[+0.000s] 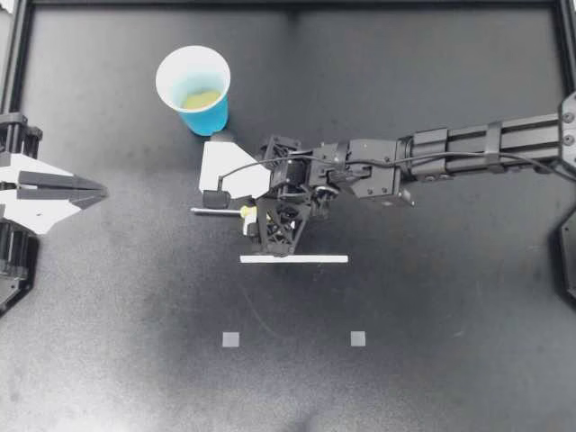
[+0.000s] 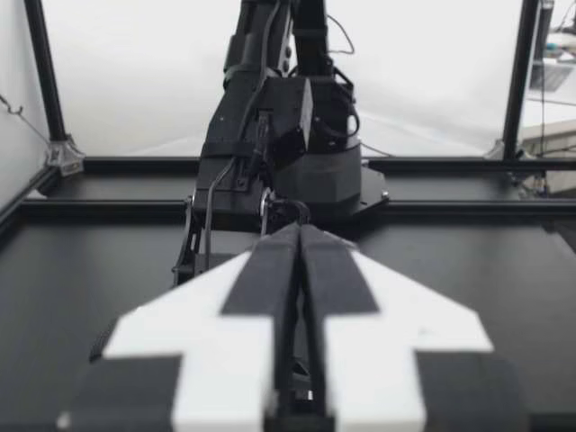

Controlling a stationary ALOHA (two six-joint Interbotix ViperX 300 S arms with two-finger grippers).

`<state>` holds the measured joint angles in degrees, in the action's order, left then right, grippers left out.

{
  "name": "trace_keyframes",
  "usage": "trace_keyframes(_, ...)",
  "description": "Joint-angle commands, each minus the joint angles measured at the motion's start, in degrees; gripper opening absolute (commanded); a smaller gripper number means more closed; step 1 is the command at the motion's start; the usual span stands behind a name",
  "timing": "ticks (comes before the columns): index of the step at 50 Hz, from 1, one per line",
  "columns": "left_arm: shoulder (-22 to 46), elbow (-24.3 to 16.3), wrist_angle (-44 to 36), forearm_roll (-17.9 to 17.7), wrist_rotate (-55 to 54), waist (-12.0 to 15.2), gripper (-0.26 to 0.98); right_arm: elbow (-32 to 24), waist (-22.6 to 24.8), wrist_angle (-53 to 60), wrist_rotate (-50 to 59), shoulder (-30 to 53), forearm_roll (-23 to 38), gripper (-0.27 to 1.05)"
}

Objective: Pick up the screwdriver with the right arm, hand it over to the left arm then place it into the cup.

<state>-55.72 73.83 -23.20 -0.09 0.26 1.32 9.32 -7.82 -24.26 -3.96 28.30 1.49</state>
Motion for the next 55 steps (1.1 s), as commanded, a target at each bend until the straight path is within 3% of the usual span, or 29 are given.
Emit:
trace_keyframes(1, 0.3, -0.7, -0.5, -0.1, 0.0, 0.1, 0.12, -1.0, -0.8, 0.5, 0.0, -1.1, 0.2, 0.52)
trace_keyframes(19, 0.5, -0.4, -0.6, -0.1, -0.2, 0.1, 0.13, 0.0, -0.8, 0.1, 0.1, -2.5, 0.1, 0.04)
trace_keyframes(25, 1.4, -0.6, -0.7, -0.1, -0.1, 0.0, 0.19, 1.6, -0.6, 1.0, 0.4, -4.6, -0.1, -0.01)
trace_keyframes(29, 2.5, -0.7, -1.0, -0.1, -0.1, 0.0, 0.30, 3.8, -0.2, 3.3, 0.8, -6.8, -0.2, -0.01)
trace_keyframes(40, 6.3, -1.1, -2.0, -0.1, -0.8, 0.0, 0.66, 14.2, 2.5, 20.4, 3.4, -15.8, -1.8, -0.01)
trace_keyframes(55, 13.1, -1.2, -12.5, -0.4, -1.0, 0.0, 0.67, 28.6, 5.9, 59.9, 9.2, -24.4, -2.1, -0.01)
